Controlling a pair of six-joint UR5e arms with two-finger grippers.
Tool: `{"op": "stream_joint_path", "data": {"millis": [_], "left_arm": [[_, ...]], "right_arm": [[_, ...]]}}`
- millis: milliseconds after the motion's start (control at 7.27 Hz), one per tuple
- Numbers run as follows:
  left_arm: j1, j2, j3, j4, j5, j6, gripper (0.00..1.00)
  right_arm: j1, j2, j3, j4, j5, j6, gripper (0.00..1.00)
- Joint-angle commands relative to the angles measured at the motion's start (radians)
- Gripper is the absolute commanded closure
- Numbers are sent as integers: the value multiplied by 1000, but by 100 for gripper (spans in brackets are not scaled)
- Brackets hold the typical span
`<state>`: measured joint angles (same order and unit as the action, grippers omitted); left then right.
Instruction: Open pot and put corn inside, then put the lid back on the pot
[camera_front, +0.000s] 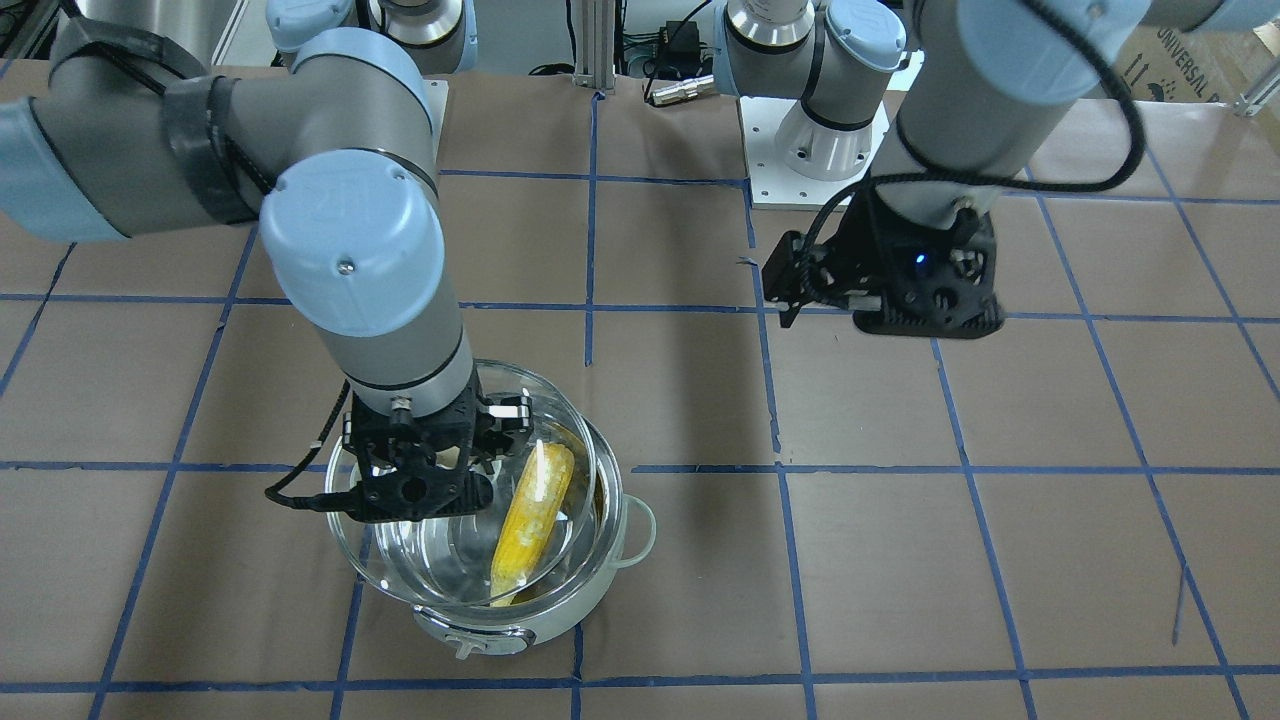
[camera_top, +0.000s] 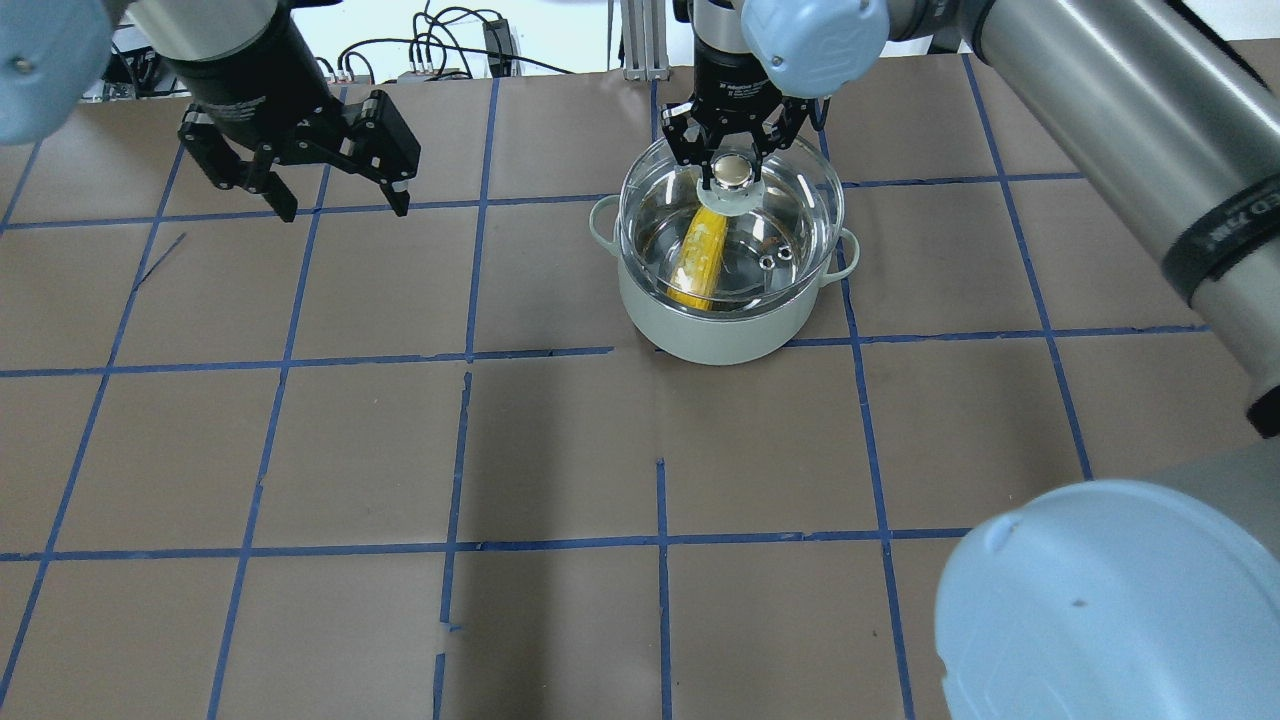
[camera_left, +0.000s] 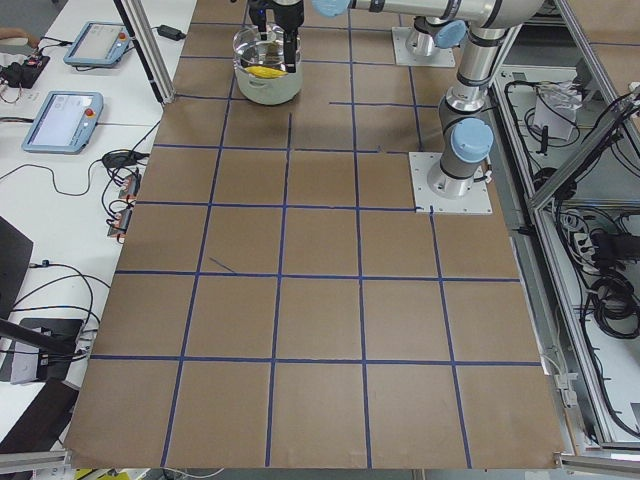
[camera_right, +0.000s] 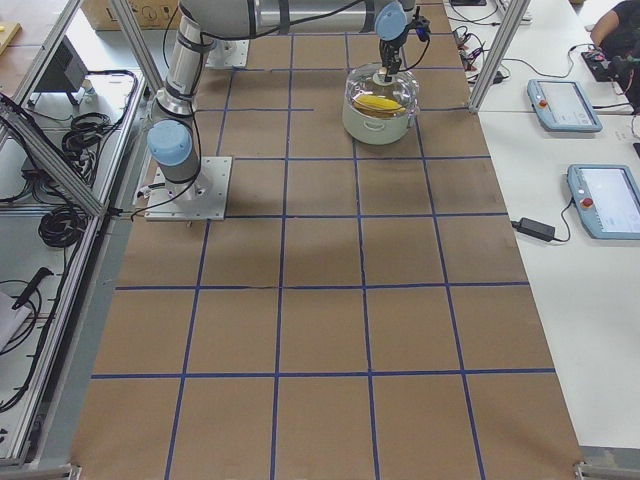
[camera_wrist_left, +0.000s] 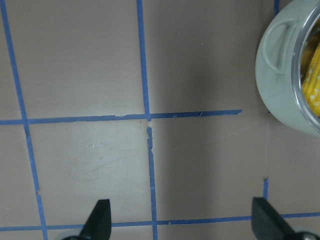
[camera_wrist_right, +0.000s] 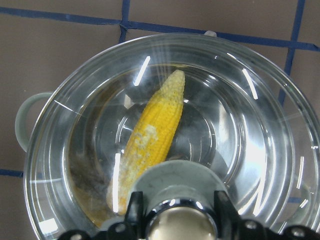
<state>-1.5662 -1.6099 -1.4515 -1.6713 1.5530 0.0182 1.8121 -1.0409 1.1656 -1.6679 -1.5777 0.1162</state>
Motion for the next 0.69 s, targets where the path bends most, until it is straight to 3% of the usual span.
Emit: {"op": "stream_joint_path", "data": {"millis": [0, 413, 550], "left_arm": [[44, 64, -102, 84, -4, 40, 0], [44, 64, -121, 96, -2, 42, 0], [46, 64, -118, 96, 1, 42, 0]], "right_arm": [[7, 28, 2, -19, 4, 0, 73], [4, 38, 2, -23, 2, -7, 72], [0, 38, 3, -24, 1, -6, 59]]}}
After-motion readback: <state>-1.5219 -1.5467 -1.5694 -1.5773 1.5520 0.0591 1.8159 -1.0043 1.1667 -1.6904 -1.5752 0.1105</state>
